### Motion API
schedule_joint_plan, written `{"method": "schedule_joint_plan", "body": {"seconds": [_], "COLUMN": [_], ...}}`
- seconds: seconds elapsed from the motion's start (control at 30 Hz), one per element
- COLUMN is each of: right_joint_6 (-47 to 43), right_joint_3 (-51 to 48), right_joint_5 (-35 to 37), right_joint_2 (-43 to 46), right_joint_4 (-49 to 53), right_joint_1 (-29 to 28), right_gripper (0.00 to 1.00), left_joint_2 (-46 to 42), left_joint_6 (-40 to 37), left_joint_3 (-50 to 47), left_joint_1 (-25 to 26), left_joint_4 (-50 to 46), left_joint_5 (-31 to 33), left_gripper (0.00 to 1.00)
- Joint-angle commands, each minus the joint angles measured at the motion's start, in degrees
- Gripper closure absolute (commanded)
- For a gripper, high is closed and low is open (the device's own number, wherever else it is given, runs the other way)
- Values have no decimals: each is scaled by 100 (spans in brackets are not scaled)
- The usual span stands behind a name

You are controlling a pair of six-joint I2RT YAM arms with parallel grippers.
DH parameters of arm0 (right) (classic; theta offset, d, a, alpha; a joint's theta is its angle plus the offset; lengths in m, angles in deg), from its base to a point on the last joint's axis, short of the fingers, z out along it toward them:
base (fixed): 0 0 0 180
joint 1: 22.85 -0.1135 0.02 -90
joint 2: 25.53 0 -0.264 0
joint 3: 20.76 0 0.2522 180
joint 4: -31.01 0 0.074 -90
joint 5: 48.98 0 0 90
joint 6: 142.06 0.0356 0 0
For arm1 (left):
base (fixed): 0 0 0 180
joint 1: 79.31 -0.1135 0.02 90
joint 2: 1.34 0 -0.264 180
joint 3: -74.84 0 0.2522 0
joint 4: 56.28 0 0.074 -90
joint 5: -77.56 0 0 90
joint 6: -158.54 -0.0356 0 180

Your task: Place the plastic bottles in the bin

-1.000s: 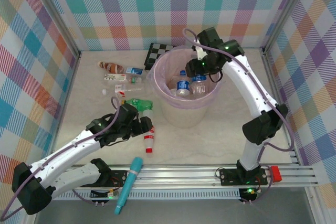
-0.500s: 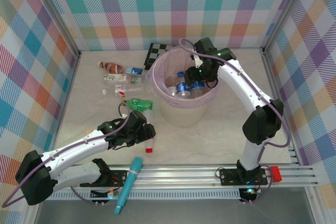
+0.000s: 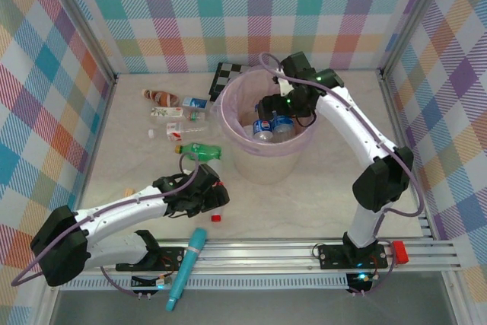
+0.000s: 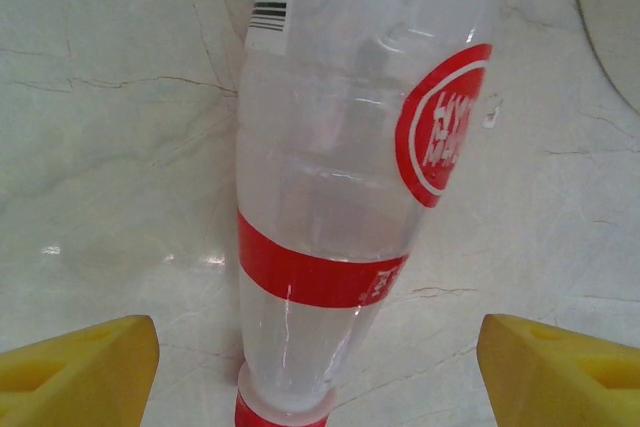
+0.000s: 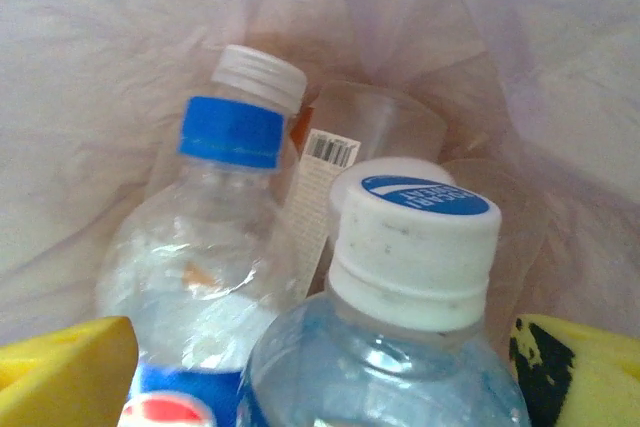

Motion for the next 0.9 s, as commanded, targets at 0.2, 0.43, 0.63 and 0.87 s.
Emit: {"method": "schedule_joint_plan", "body": {"seconds": [0.2,0.43,0.63,0.87], "right_joint_6": [135,445,587,663], "right_joint_3": [591,-331,-843,-963], "right_joint_5": [-785,-855,-619,-599], "right_joint_2": [1201,2070,2541,2563], "right_joint_4": [18,-1176,-1715,-1810], "right_joint_1": [-3,30,68,77], "right_gripper": [1,0,1,1], "left_joint_2": [370,595,718,873], "left_joint_6": [-133,-247,-310,-458], "left_joint_3": [-132,-158,-159,15], "left_joint_1": [135,152,152,152], "left_joint_4": [323,418,485,460], "left_joint_5": [-31,80,179,221], "left_gripper": [19,21,32,47]}}
